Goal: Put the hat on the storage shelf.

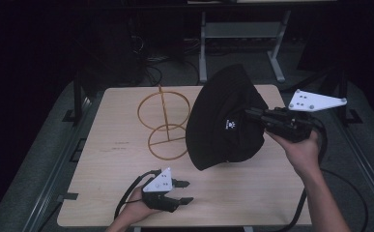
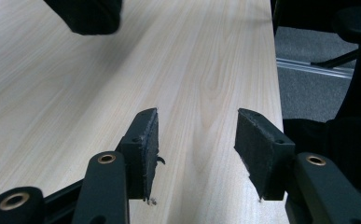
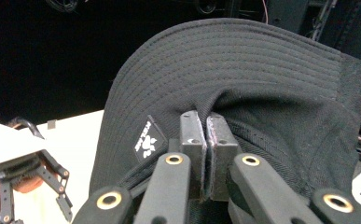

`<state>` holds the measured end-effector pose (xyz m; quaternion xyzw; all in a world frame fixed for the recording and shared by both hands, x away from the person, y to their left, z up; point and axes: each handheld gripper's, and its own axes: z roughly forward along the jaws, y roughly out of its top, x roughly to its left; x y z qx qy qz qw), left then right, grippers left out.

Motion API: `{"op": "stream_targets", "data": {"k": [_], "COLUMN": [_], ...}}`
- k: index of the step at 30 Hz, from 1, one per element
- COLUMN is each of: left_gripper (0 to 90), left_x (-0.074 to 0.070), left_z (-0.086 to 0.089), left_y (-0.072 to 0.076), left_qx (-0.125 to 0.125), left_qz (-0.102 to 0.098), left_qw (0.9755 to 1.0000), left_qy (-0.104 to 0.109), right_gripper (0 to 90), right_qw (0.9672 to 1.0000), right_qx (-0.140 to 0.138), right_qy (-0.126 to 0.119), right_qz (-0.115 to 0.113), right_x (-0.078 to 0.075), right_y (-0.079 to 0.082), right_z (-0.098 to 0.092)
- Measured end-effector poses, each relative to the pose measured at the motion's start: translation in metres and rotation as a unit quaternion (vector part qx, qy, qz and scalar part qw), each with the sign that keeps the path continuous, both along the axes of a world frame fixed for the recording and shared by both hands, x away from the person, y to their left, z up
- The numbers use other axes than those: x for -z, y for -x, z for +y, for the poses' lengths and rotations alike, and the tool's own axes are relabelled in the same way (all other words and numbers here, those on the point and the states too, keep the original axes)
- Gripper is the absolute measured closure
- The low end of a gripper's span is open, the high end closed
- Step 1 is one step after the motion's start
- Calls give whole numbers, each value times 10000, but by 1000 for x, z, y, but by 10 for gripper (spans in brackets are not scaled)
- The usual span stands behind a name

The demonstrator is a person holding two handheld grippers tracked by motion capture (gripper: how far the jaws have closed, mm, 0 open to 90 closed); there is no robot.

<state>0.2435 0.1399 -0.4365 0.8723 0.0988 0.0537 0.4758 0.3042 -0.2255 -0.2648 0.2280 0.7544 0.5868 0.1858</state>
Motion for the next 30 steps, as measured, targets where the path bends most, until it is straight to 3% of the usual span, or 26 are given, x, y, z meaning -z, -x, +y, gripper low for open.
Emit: {"op": "stream_targets", "data": {"k": [22, 30], "left_gripper": [472, 464], "left_x": [-1, 0], "left_z": [6, 5], "left_y": [0, 1], "left_qx": [-55, -43], "left_qz": [-41, -86], "left_qw": [9999, 9999], "left_qy": [98, 31], "right_gripper": [877, 876], "right_qw": [9994, 9990], "right_qx": [-340, -438], "right_qy": [21, -25], "right_qz": [-64, -63], "right_x": [-23, -35], "right_y": [-27, -38], "right_z": [35, 50]}}
